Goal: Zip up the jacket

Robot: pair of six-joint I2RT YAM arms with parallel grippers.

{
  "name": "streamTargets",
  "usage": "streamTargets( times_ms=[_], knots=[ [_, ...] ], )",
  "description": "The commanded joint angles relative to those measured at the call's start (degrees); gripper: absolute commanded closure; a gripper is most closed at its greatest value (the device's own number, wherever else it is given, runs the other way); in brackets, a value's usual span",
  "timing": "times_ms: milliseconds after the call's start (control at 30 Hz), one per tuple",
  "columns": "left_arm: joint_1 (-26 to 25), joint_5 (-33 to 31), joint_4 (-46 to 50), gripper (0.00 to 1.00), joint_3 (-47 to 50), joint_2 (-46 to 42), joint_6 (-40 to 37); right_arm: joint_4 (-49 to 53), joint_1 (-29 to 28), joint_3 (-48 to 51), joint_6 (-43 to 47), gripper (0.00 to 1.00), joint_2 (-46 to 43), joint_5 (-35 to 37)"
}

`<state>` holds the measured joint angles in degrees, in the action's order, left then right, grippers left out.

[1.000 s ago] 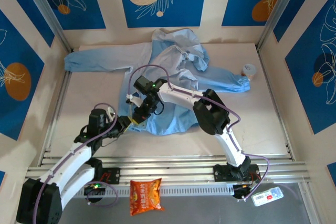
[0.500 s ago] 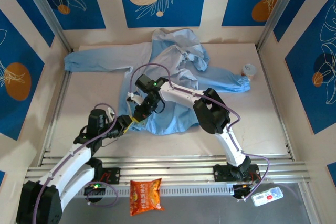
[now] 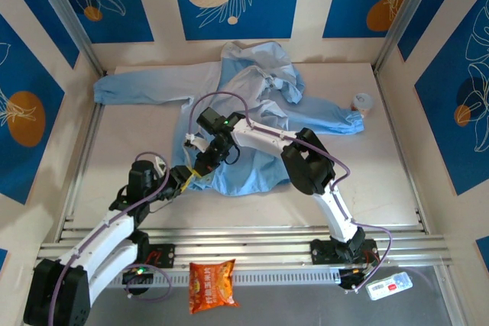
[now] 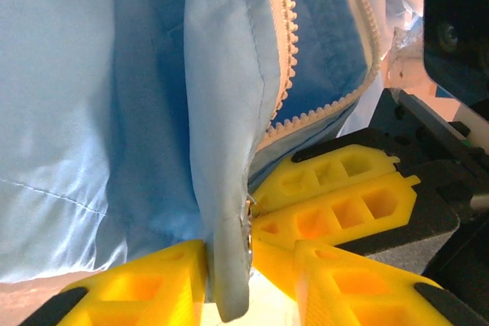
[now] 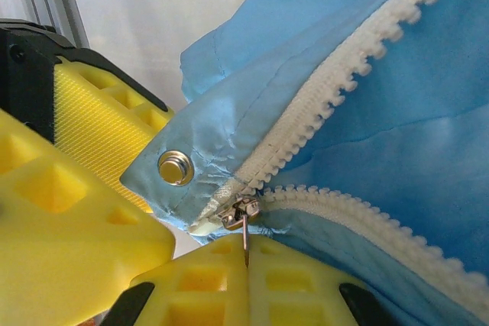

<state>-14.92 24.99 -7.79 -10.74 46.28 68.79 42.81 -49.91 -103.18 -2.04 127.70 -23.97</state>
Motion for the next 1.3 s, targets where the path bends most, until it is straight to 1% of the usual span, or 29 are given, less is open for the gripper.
streamTargets(
  times_ms=[0, 200, 367, 400, 433, 500, 600, 767, 967, 1067, 1133, 1267],
  knots=[
    [-0.4, -3.7, -3.2, 0.68, 0.9, 0.2, 1.3, 1.1, -1.1, 0.1, 0.6, 1.00, -0.3, -3.1],
    [-0.4, -5.6, -4.8, 0.67, 2.1, 0.0, 3.1, 0.8, -1.1, 0.3, 0.2, 1.00, -0.5, -3.4],
    [-0.3, -5.7, -5.5, 0.70, 2.2, -0.1, 3.3, 0.7, -1.1, 0.3, -0.1, 1.00, -0.6, -3.5],
    [-0.3, -5.5, -5.6, 0.74, 2.2, 0.1, 3.3, 0.7, -1.0, 0.3, -0.2, 1.00, -0.6, -3.5],
    [-0.3, -5.3, -5.7, 0.80, 2.2, 0.3, 3.3, 0.8, -1.1, 0.2, -0.2, 1.00, -0.6, -3.5],
    [-0.3, -4.9, -5.6, 0.99, 2.2, 0.3, 3.2, 0.9, -1.1, -0.1, -0.3, 1.00, -0.7, -3.1],
    [-0.3, -4.4, -3.4, 1.00, 1.9, -0.6, 2.0, 1.2, -0.9, -0.4, -0.8, 1.00, -0.9, -1.8],
    [-0.3, -3.1, 6.2, 1.00, -0.8, -3.7, -3.9, 1.8, 0.2, -1.3, -3.3, 1.00, -1.1, 1.6],
    [-0.3, 1.3, 12.1, 1.00, -3.0, -4.7, -9.9, 2.6, 0.5, -1.9, -5.4, 1.00, -1.6, 7.1],
    [-0.3, 2.3, 15.3, 1.00, -4.2, -6.0, -12.7, 3.0, 0.4, -2.0, -6.8, 1.00, -2.2, 10.0],
    [-0.3, 3.3, 15.3, 1.00, -4.5, -6.8, -13.4, 3.0, 0.2, -1.7, -7.5, 1.00, -2.7, 11.3],
    [-0.4, 7.3, 13.0, 1.00, -4.8, -6.1, -14.3, 2.4, -0.5, -0.5, -9.2, 1.00, -3.7, 13.0]
  ],
)
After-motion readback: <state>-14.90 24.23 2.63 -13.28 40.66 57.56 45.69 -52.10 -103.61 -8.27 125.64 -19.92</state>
